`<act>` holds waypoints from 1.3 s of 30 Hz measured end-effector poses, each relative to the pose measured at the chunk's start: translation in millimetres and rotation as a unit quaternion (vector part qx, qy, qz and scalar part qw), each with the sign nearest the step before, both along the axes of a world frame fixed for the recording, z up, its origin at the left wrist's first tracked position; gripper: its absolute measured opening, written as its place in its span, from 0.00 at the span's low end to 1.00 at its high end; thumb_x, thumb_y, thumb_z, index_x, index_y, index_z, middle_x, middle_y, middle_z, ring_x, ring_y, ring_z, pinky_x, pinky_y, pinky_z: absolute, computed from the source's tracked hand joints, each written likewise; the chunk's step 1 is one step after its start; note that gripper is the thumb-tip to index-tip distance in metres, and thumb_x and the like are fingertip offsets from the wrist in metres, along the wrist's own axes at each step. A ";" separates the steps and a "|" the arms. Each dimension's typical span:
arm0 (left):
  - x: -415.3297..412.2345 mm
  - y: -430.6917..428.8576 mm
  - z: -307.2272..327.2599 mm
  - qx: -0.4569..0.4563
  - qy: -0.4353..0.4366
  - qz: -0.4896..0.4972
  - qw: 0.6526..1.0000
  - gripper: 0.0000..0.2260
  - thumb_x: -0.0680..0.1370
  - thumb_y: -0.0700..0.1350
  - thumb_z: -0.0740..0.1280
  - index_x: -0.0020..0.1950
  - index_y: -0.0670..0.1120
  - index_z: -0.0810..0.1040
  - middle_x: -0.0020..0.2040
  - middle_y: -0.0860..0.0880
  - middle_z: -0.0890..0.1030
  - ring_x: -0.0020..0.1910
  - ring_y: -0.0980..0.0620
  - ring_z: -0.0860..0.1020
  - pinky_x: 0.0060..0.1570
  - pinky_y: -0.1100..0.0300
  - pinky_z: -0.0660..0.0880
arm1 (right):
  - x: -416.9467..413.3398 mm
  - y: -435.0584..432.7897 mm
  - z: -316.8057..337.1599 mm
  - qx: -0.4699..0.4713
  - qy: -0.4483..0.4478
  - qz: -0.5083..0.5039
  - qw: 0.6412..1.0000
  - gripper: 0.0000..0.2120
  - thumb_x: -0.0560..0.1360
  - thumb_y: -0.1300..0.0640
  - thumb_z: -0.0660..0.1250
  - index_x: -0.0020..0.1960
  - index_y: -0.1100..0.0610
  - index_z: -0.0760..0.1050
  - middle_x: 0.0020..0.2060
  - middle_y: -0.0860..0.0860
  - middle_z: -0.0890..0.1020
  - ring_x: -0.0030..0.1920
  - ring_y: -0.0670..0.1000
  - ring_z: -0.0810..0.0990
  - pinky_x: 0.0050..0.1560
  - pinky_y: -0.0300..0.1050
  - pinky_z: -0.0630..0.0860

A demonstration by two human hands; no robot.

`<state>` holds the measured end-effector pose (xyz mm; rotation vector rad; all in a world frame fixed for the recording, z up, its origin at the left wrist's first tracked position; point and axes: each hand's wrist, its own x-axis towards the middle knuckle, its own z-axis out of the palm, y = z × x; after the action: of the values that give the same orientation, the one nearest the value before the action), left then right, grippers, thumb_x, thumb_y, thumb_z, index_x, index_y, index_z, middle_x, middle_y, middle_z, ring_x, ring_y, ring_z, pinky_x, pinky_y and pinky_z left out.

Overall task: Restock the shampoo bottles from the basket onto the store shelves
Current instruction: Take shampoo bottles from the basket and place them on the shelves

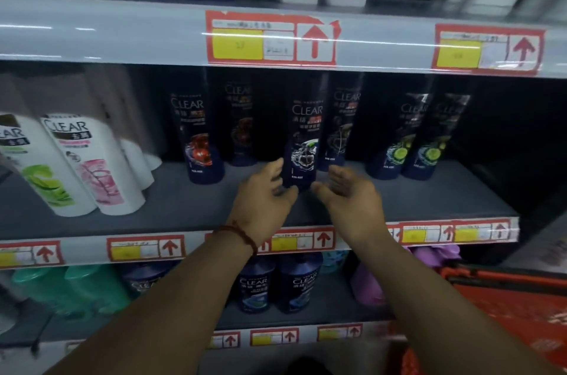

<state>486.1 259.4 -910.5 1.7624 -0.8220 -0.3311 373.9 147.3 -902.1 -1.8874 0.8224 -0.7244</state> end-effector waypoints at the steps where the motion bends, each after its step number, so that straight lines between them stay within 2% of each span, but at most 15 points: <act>1: -0.1 -3.4 -3.7 -0.005 -0.004 0.015 1.000 0.26 0.79 0.42 0.69 0.76 0.49 0.66 0.70 0.52 0.74 0.62 0.61 0.73 0.56 0.71 0.70 | 1.7 -2.4 -0.1 -0.005 0.007 0.014 1.000 0.27 0.76 0.52 0.73 0.73 0.56 0.72 0.64 0.50 0.80 0.63 0.47 0.78 0.66 0.44 0.74; 6: 3.9 -14.2 -7.3 -0.033 -0.022 0.088 0.995 0.23 0.76 0.48 0.73 0.70 0.48 0.76 0.60 0.58 0.78 0.56 0.62 0.77 0.48 0.79 0.72 | 9.7 -11.5 -1.7 -0.001 -0.011 0.037 0.999 0.24 0.77 0.55 0.72 0.71 0.57 0.74 0.64 0.50 0.81 0.62 0.45 0.78 0.63 0.39 0.73; 9: 4.9 -18.3 -8.7 -0.048 -0.027 0.119 0.991 0.21 0.74 0.50 0.75 0.66 0.48 0.80 0.59 0.54 0.82 0.55 0.63 0.79 0.55 0.70 0.77 | 10.3 -11.1 -6.2 0.001 -0.020 0.031 0.999 0.23 0.77 0.56 0.73 0.71 0.56 0.75 0.62 0.49 0.82 0.62 0.44 0.79 0.65 0.40 0.75; 11: 4.9 -20.4 -9.6 -0.057 -0.022 0.136 0.989 0.19 0.73 0.50 0.75 0.63 0.49 0.82 0.55 0.55 0.84 0.53 0.64 0.80 0.56 0.66 0.78 | 10.8 -10.7 -7.7 -0.005 -0.020 0.030 0.999 0.23 0.76 0.55 0.73 0.70 0.55 0.75 0.61 0.48 0.82 0.61 0.44 0.80 0.65 0.42 0.76; 18: 3.8 -21.1 -10.9 -0.063 -0.013 0.133 0.989 0.16 0.73 0.50 0.75 0.60 0.52 0.83 0.51 0.59 0.84 0.51 0.67 0.80 0.53 0.71 0.76 | 10.1 -11.9 -8.7 0.002 -0.019 0.038 0.999 0.23 0.75 0.55 0.74 0.70 0.53 0.76 0.60 0.45 0.83 0.60 0.42 0.80 0.65 0.45 0.77; 22: 5.0 -21.8 -10.1 -0.058 -0.003 0.125 0.990 0.16 0.73 0.50 0.76 0.60 0.52 0.83 0.48 0.62 0.83 0.51 0.67 0.80 0.56 0.67 0.77 | 6.1 -20.6 -2.1 0.060 -0.060 -0.018 0.996 0.19 0.77 0.60 0.71 0.68 0.54 0.77 0.59 0.46 0.82 0.58 0.42 0.79 0.64 0.42 0.75; 25: 6.1 -21.0 -11.2 -0.053 0.012 0.106 0.993 0.17 0.73 0.48 0.76 0.61 0.51 0.82 0.50 0.61 0.83 0.52 0.65 0.81 0.58 0.64 0.77 | 0.9 -33.7 2.5 0.091 -0.078 -0.069 0.990 0.21 0.78 0.62 0.68 0.71 0.55 0.74 0.64 0.48 0.80 0.62 0.45 0.77 0.65 0.42 0.73; 28: 6.9 -19.2 -12.4 -0.050 0.004 0.093 0.994 0.17 0.73 0.48 0.75 0.62 0.50 0.81 0.54 0.58 0.84 0.55 0.64 0.80 0.60 0.61 0.77 | 1.7 -42.8 3.2 0.141 -0.075 -0.045 0.986 0.28 0.77 0.63 0.70 0.76 0.56 0.68 0.70 0.49 0.75 0.68 0.47 0.73 0.69 0.44 0.70; 34: 4.8 -17.0 -12.2 -0.039 -0.018 0.082 0.996 0.17 0.74 0.49 0.75 0.63 0.51 0.81 0.55 0.59 0.84 0.55 0.66 0.80 0.59 0.65 0.76 | 9.3 -48.3 2.2 0.180 -0.075 0.016 0.981 0.34 0.77 0.67 0.68 0.80 0.57 0.59 0.77 0.50 0.66 0.76 0.49 0.65 0.75 0.48 0.66; 39: 4.7 -19.2 -13.8 -0.037 -0.026 0.088 0.995 0.17 0.74 0.47 0.75 0.63 0.52 0.81 0.53 0.61 0.83 0.54 0.65 0.80 0.58 0.66 0.76 | 12.0 -50.2 -2.9 0.178 -0.078 0.025 0.981 0.35 0.77 0.67 0.69 0.80 0.57 0.58 0.78 0.50 0.65 0.77 0.49 0.64 0.76 0.49 0.65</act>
<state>490.8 240.2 -924.3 1.7663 -0.7007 -0.1373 385.9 97.1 -905.0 -1.5068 0.7473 -0.6371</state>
